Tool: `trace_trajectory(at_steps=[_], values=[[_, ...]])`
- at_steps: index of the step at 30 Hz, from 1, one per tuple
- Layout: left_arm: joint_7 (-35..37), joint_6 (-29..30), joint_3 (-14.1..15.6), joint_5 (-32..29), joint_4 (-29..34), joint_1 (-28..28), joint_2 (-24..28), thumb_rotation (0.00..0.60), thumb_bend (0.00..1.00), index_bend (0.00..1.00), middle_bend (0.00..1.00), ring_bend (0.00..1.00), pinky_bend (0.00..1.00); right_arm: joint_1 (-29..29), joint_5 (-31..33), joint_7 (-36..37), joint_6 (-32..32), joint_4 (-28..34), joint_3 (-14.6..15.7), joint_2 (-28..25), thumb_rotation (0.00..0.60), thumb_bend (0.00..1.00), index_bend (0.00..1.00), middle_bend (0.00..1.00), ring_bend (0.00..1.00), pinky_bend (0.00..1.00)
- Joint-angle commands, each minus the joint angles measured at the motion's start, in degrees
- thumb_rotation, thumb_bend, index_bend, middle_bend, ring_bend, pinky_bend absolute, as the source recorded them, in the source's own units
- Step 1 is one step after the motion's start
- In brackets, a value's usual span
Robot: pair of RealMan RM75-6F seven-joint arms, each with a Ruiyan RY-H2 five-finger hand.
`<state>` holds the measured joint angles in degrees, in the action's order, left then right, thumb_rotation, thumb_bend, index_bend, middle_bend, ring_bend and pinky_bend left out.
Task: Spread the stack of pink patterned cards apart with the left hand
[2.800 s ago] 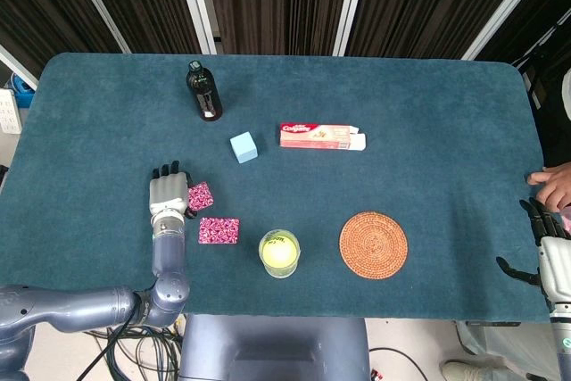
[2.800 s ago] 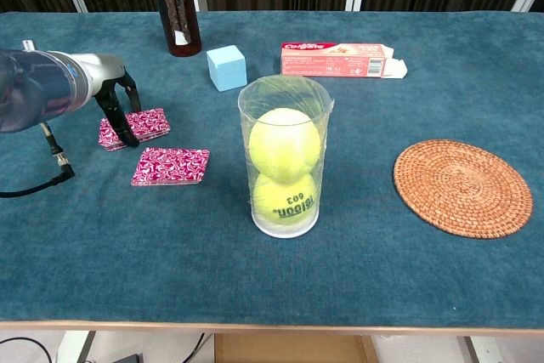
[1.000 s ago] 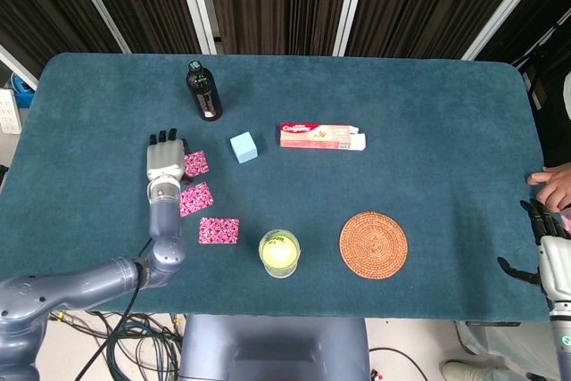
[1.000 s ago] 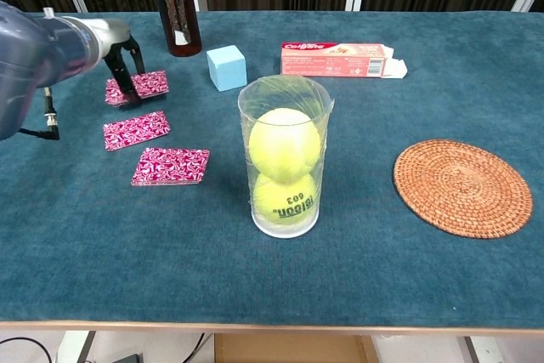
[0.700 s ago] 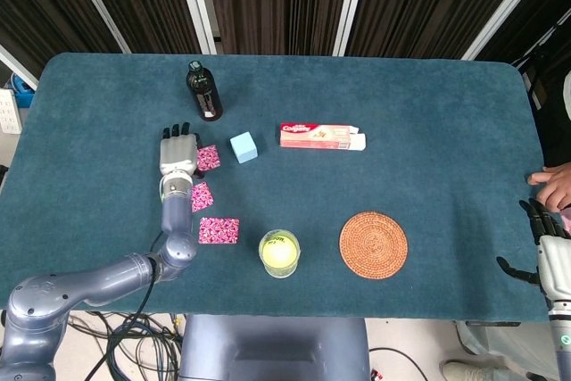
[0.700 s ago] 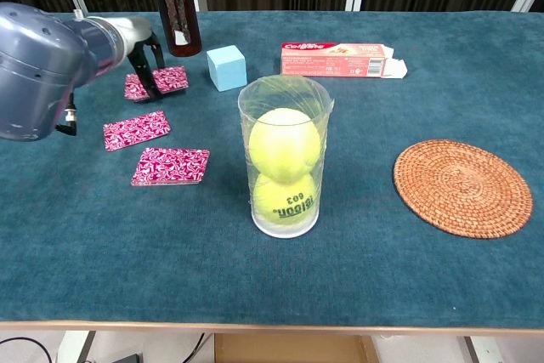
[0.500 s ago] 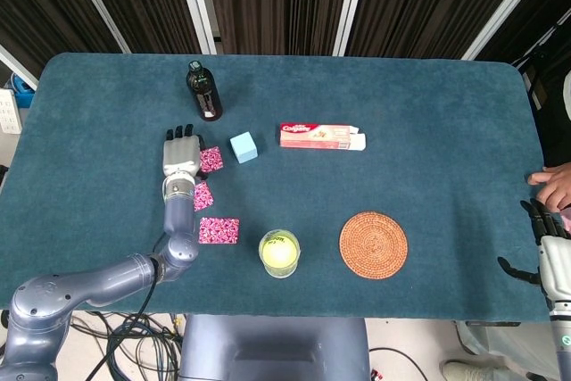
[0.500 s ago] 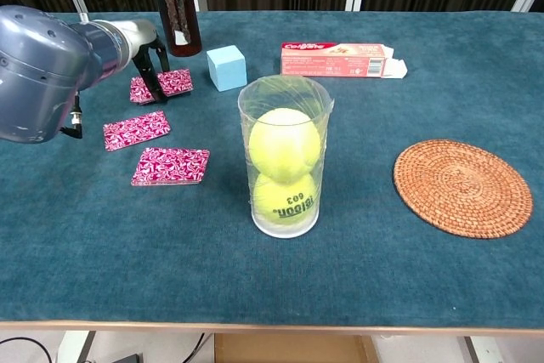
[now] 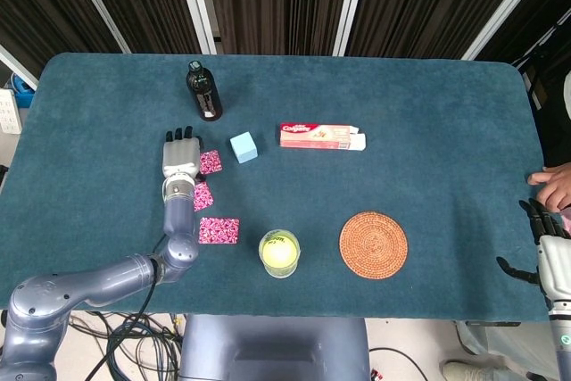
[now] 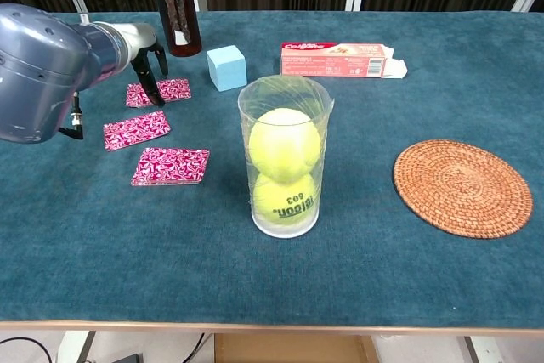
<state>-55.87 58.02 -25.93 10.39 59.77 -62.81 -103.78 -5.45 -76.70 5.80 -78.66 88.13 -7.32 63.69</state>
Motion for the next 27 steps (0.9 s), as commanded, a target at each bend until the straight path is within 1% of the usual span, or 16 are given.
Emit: trace_trajectory(at_steps=[1, 5, 8, 14, 15, 16, 18, 19, 20, 21, 24, 26, 27], values=[[-0.1, 0.0, 0.0, -0.1, 0.1, -0.1, 0.0, 0.6, 0.19, 0.35, 0.12, 0.0, 0.0, 0.0, 0.0, 0.0, 0.0, 0.0, 0.0, 0.0, 0.6, 0.17, 0.1, 0.05, 0.16, 0.29], [-0.3, 0.6, 0.0, 0.4, 0.3, -0.3, 0.0, 0.6, 0.17, 0.33, 0.11, 0.0, 0.0, 0.1, 0.1, 0.0, -0.1, 0.0, 0.0, 0.0, 0.6, 0.17, 0.1, 0.05, 0.16, 0.29], [1.0, 1.9, -0.9, 2.3, 2.2, -0.5, 1.1, 0.6, 0.17, 0.32, 0.11, 0.0, 0.0, 0.1, 0.1, 0.2, -0.1, 0.0, 0.0, -0.1, 0.6, 0.17, 0.1, 0.05, 0.16, 0.29], [2.0, 6.2, -0.3, 6.9, 13.7, 1.6, 7.1, 0.6, 0.17, 0.23, 0.11, 0.0, 0.0, 0.1, 0.2, 0.2, -0.1, -0.1, -0.1, 0.0, 0.6, 0.17, 0.1, 0.05, 0.16, 0.29], [2.6, 6.8, 0.0, 8.2, 17.6, 2.7, 9.4, 0.6, 0.17, 0.22, 0.11, 0.0, 0.0, 0.1, 0.1, 0.1, -0.1, 0.0, 0.0, 0.0, 0.6, 0.17, 0.1, 0.05, 0.16, 0.29], [3.0, 7.0, 0.3, 8.9, 20.2, 3.5, 10.9, 0.6, 0.17, 0.21, 0.11, 0.0, 0.0, 0.1, 0.0, 0.0, -0.2, 0.0, 0.0, 0.0, 0.6, 0.17, 0.1, 0.05, 0.16, 0.29], [4.6, 7.2, 1.4, 11.5, 28.1, 6.3, 15.6, 0.6, 0.17, 0.19, 0.11, 0.0, 0.0, 0.1, 0.1, -0.4, -0.2, 0.1, 0.0, 0.0, 0.6, 0.17, 0.1, 0.05, 0.16, 0.29], [5.4, 7.8, 2.8, 14.3, 32.9, 8.3, 18.9, 0.6, 0.17, 0.18, 0.11, 0.0, 0.0, 0.1, 0.2, -0.7, -0.2, 0.2, 0.0, 0.1, 0.6, 0.17, 0.1, 0.05, 0.16, 0.29], [6.7, 8.8, 4.9, 18.5, 38.3, 11.0, 23.0, 0.6, 0.17, 0.18, 0.11, 0.0, 0.0, 0.1, 0.3, -1.1, -0.3, 0.3, 0.0, 0.1, 0.6, 0.17, 0.1, 0.05, 0.16, 0.29], [8.2, 10.0, 6.6, 22.6, 42.3, 13.5, 26.4, 0.6, 0.17, 0.18, 0.11, 0.0, 0.0, 0.0, 0.3, -1.4, -0.3, 0.4, 0.0, 0.2, 0.6, 0.17, 0.1, 0.05, 0.16, 0.29], [13.1, 11.3, 9.5, 30.6, 47.3, 18.2, 31.8, 0.6, 0.17, 0.18, 0.09, 0.0, 0.0, 0.0, 0.3, -2.3, -0.5, 0.7, 0.0, 0.3, 0.6, 0.17, 0.1, 0.05, 0.16, 0.29], [19.6, 13.2, 11.8, 38.0, 50.5, 23.2, 36.4, 0.6, 0.17, 0.18, 0.08, 0.0, 0.0, 0.1, 0.3, -3.0, -0.8, 0.9, 0.0, 0.4, 0.6, 0.17, 0.1, 0.05, 0.16, 0.29], [22.2, 14.0, 12.6, 40.7, 51.1, 24.9, 37.7, 0.6, 0.17, 0.18, 0.08, 0.0, 0.0, 0.1, 0.3, -3.2, -0.9, 1.0, -0.1, 0.4, 0.6, 0.17, 0.1, 0.05, 0.16, 0.29]])
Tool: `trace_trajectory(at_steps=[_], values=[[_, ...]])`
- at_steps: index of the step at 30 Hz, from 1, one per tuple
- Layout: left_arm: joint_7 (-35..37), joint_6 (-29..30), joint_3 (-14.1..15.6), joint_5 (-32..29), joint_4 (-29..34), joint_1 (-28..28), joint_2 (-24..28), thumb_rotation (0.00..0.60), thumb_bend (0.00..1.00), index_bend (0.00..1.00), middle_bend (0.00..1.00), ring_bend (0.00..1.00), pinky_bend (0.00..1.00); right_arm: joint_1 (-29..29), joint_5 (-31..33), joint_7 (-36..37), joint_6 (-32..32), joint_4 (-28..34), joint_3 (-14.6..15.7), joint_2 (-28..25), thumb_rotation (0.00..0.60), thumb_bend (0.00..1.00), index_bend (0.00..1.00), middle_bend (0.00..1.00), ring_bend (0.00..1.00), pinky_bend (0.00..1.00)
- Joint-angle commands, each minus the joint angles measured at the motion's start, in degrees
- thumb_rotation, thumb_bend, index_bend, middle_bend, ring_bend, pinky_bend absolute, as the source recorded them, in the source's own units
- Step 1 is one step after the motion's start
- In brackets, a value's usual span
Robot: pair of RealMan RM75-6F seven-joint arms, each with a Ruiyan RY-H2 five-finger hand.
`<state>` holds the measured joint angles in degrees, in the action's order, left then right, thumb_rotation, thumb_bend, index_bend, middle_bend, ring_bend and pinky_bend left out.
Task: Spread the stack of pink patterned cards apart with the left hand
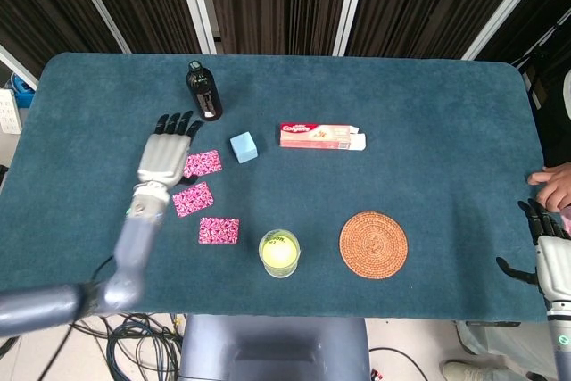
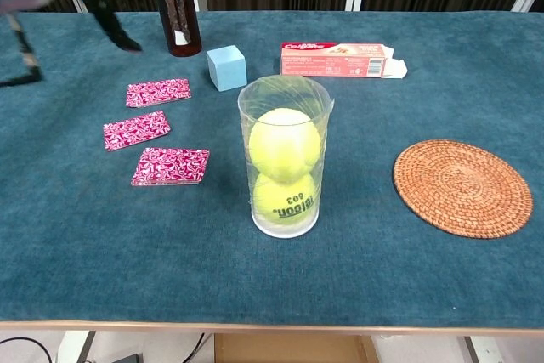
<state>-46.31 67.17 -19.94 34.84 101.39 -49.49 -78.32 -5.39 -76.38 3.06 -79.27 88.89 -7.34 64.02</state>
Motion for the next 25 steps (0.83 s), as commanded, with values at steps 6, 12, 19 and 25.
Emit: trace_trajectory(at_steps=[6, 12, 19, 25], values=[[30.2, 12.3, 14.8, 36.9, 6.3, 23.6, 19.5, 0.6, 0.18, 0.18, 0.08, 0.0, 0.0, 0.2, 0.3, -2.2, -1.4, 0.3, -0.3, 0.7, 0.6, 0.17, 0.1, 0.05, 0.16, 0.28], [50.2, 21.5, 24.6, 50.2, -5.1, 36.3, 19.4, 0.6, 0.18, 0.18, 0.08, 0.0, 0.0, 0.4, -1.6, -2.9, -3.7, -0.6, -0.4, 1.6, 0.6, 0.17, 0.1, 0.05, 0.15, 0.26], [56.3, 23.6, 24.0, 51.2, -10.7, 39.2, 17.7, 0.6, 0.18, 0.18, 0.08, 0.0, 0.0, 0.1, -3.3, -2.1, -3.9, -1.5, 0.0, 2.0, 0.6, 0.17, 0.1, 0.05, 0.15, 0.26], [57.1, 23.7, 22.4, 50.3, -11.3, 39.9, 18.1, 0.6, 0.18, 0.18, 0.09, 0.0, 0.0, 0.0, -3.1, -2.4, -3.6, -1.3, 0.0, 2.0, 0.6, 0.17, 0.1, 0.05, 0.15, 0.26]])
